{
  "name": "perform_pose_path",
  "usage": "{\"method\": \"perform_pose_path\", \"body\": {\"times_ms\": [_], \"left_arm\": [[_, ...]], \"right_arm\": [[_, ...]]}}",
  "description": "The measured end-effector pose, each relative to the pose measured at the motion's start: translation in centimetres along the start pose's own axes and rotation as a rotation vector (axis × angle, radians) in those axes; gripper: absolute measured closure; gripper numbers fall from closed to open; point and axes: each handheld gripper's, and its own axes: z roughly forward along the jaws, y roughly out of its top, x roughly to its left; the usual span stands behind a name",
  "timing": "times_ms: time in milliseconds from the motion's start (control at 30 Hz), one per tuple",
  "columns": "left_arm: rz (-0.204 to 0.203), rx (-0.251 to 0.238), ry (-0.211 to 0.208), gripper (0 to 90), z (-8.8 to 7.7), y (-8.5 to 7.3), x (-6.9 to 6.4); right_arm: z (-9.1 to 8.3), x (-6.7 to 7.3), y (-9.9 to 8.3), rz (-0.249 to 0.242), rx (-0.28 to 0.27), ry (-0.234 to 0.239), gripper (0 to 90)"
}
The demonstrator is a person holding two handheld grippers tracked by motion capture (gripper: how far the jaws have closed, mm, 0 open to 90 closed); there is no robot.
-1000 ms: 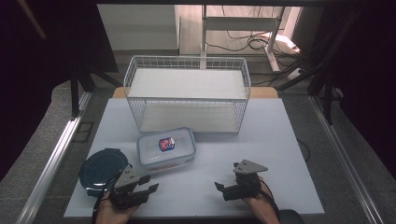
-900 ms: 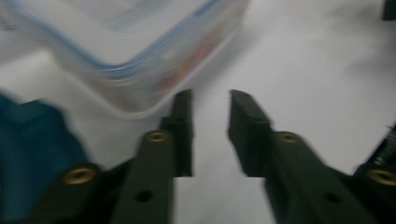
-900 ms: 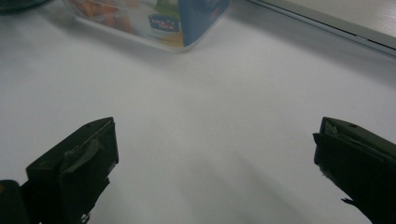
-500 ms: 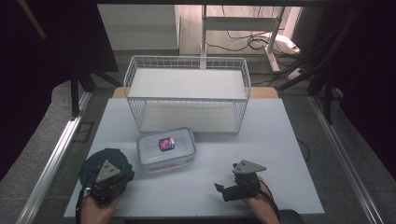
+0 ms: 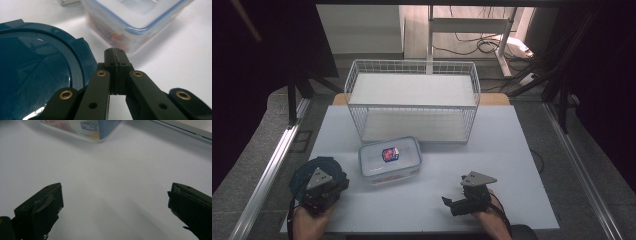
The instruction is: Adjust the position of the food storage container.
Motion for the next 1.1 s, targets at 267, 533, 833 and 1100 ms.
{"method": "perform_pose_path", "body": {"times_ms": [267, 533, 833, 1100], "left_arm": [[-0.001, 0.002, 0.045, 90.0, 0.4, 0.3, 0.2], [0.024, 0.027, 0.063, 90.0, 2.7, 1.7, -1.5], [-0.013, 0.029, 0.138, 90.0, 4.6, 3.0, -1.9], [-0.017, 0.027, 0.187, 90.0, 5.2, 3.8, -1.9]], "right_arm": [[0.4, -0.1, 0.0, 0.028, 0.010, 0.008, 0.0], [0.6, -0.9, 1.2, 0.063, 0.019, -0.043, 0.0], [0.9, -1.7, 3.6, 0.094, 0.054, 0.023, 23.1], [3.9, -3.3, 7.2, 0.033, 0.043, 0.032, 71.3]]}}
